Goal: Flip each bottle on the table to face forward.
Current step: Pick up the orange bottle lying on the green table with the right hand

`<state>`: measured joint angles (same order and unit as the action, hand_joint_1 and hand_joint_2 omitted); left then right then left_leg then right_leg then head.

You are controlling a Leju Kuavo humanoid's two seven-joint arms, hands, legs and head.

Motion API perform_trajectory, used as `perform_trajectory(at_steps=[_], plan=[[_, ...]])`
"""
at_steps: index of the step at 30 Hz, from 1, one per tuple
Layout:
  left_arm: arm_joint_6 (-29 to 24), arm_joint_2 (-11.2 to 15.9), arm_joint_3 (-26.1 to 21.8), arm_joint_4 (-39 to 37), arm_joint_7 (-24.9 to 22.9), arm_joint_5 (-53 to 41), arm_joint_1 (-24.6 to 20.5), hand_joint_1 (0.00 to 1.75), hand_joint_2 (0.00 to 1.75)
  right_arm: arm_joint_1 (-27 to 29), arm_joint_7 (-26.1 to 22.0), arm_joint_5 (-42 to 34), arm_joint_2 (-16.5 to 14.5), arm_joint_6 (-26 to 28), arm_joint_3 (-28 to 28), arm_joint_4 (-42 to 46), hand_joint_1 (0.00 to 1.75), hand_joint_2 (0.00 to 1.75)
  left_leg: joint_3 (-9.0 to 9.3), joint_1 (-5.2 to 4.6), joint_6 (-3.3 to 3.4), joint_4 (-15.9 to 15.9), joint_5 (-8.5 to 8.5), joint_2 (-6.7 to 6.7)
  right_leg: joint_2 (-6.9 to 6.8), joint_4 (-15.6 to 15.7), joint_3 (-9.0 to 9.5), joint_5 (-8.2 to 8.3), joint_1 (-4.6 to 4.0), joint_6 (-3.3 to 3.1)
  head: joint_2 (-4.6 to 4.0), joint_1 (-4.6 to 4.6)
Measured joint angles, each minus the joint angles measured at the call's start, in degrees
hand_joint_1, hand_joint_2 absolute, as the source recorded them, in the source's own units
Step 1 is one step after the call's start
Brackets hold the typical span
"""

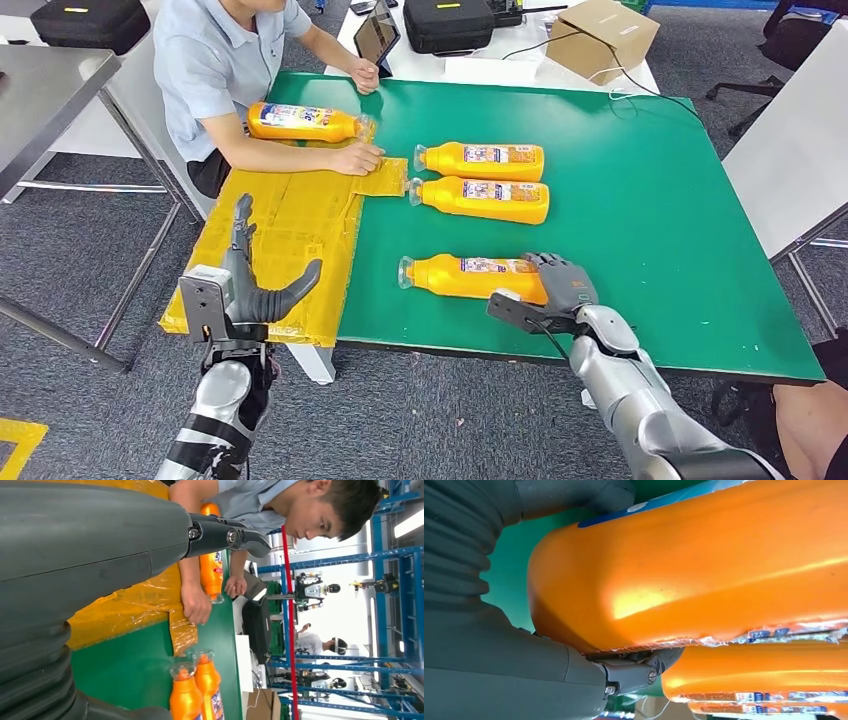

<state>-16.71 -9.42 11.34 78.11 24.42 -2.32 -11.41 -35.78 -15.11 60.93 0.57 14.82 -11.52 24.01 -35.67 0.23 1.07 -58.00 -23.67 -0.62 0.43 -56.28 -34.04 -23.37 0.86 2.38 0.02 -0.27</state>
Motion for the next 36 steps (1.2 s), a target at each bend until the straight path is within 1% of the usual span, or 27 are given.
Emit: perform_trajectory(at_steps=[3, 5, 7, 9, 14, 16, 19, 23, 26, 28, 32, 34, 36], plan=[[-2.7, 0.0, 0.0, -0.1, 2.7, 0.4, 0.0, 0.0, 1.75, 0.5, -5.4, -8.8, -0.3, -1.9, 1.9, 0.0, 1.75, 1.75, 0.0, 0.0, 0.0, 0.0, 0.0, 0.0, 0.0, 0.0, 0.03, 0.0, 0.0, 0.0, 0.0, 0.01], [-5.0, 0.0, -0.1, 0.0, 4.4, 0.4, 0.0, 0.0, 1.75, 1.2, -7.3, -14.4, -1.0, -2.9, 4.2, 0.2, 1.75, 1.75, -0.01, 0.0, 0.0, 0.0, 0.0, 0.0, 0.0, 0.0, 0.03, 0.0, 0.0, 0.0, 0.0, -0.01], [-6.3, 0.0, -0.4, 0.2, 5.0, 0.5, 0.0, 0.0, 1.75, 1.7, -7.7, -16.7, -1.8, -3.3, 6.1, 0.4, 1.75, 1.75, -0.01, 0.0, 0.0, 0.0, 0.0, -0.01, 0.0, 0.0, 0.01, 0.0, -0.01, 0.0, 0.0, -0.02], [-6.7, 0.0, -0.6, 0.4, 5.2, 0.5, 0.1, 0.0, 1.75, 1.9, -7.8, -17.1, -2.3, -3.4, 7.4, 0.6, 1.75, 1.75, -0.02, 0.01, 0.0, 0.0, 0.0, -0.01, -0.01, 0.0, 0.01, 0.0, -0.02, 0.0, 0.0, -0.02], [-7.0, -0.1, -0.8, 0.4, 5.2, 0.6, 0.1, 0.0, 1.75, 2.1, -8.0, -17.7, -2.9, -3.5, 9.0, 0.8, 1.75, 1.75, -0.03, 0.0, 0.0, 0.0, 0.0, -0.01, -0.01, 0.0, 0.01, 0.0, -0.01, 0.0, 0.0, -0.01], [-7.7, -0.3, -1.1, 0.4, 5.2, 1.8, 0.1, 0.0, 1.75, 2.3, -8.6, -19.0, -3.1, -3.6, 9.5, 1.0, 1.75, 1.75, -0.05, 0.0, 0.0, 0.0, 0.0, -0.02, -0.01, 0.0, 0.01, 0.0, -0.01, 0.0, 0.0, 0.0], [-9.4, -1.0, -2.4, 1.0, 5.5, 6.0, 0.4, 0.0, 1.75, 3.6, -10.6, -23.2, -3.7, -4.0, 10.7, 2.8, 1.75, 1.75, -0.1, 0.0, 0.0, 0.0, 0.0, -0.03, -0.02, 0.0, -0.02, 0.0, -0.01, 0.0, 0.0, -0.01], [-9.3, -1.5, -4.3, 2.5, 4.3, 12.3, 1.5, 0.0, 1.75, 7.4, -11.8, -32.6, -5.1, -5.3, 12.2, 8.9, 1.75, 1.75, -0.2, 0.0, 0.0, 0.0, 0.0, -0.19, -0.04, 0.0, -0.12, -0.01, -0.01, 0.0, 0.0, -0.01], [-6.7, -1.7, -4.6, 3.1, 2.5, 14.2, 2.7, 0.0, 1.75, 10.4, -12.0, -39.1, -6.1, -5.1, 13.1, 15.0, 1.75, 1.75, -0.29, 0.01, -0.01, 0.0, 0.01, -0.25, -0.05, 0.0, -0.2, -0.03, -0.01, 0.0, 0.0, -0.02], [-1.9, -1.5, -3.8, 3.4, 1.5, 13.4, 3.4, 0.0, 1.75, 12.2, -12.4, -41.7, -6.6, -5.2, 13.2, 18.9, 1.75, 1.75, -0.34, 0.01, 0.0, 0.0, 0.0, -0.25, -0.05, 0.0, -0.23, -0.03, 0.0, 0.0, 0.0, -0.01], [11.1, -0.6, 0.7, 3.5, -1.6, 10.7, 5.0, 0.0, 1.75, 15.4, -14.9, -46.0, -8.1, -7.3, 12.9, 25.6, 1.75, 1.75, -0.38, -0.01, 0.0, 0.0, -0.03, -0.24, -0.04, 0.0, -0.26, -0.04, 0.03, 0.01, 0.0, -0.01], [15.0, -0.7, 3.3, 3.1, -2.7, 10.9, 6.0, 0.0, 1.75, 17.0, -15.6, -47.6, -9.4, -7.8, 12.0, 29.2, 1.75, 1.75, -0.38, -0.02, 0.0, 0.0, -0.04, -0.23, -0.04, 0.0, -0.29, -0.04, 0.03, 0.0, 0.0, -0.01], [17.0, -0.8, 5.4, 2.5, -3.0, 11.3, 6.8, 0.0, 1.75, 18.7, -15.6, -48.4, -10.6, -8.0, 10.4, 32.7, 1.75, 1.75, -0.4, -0.01, 0.0, 0.0, -0.05, -0.22, -0.04, 0.0, -0.31, -0.05, 0.02, 0.0, 0.0, -0.01]])
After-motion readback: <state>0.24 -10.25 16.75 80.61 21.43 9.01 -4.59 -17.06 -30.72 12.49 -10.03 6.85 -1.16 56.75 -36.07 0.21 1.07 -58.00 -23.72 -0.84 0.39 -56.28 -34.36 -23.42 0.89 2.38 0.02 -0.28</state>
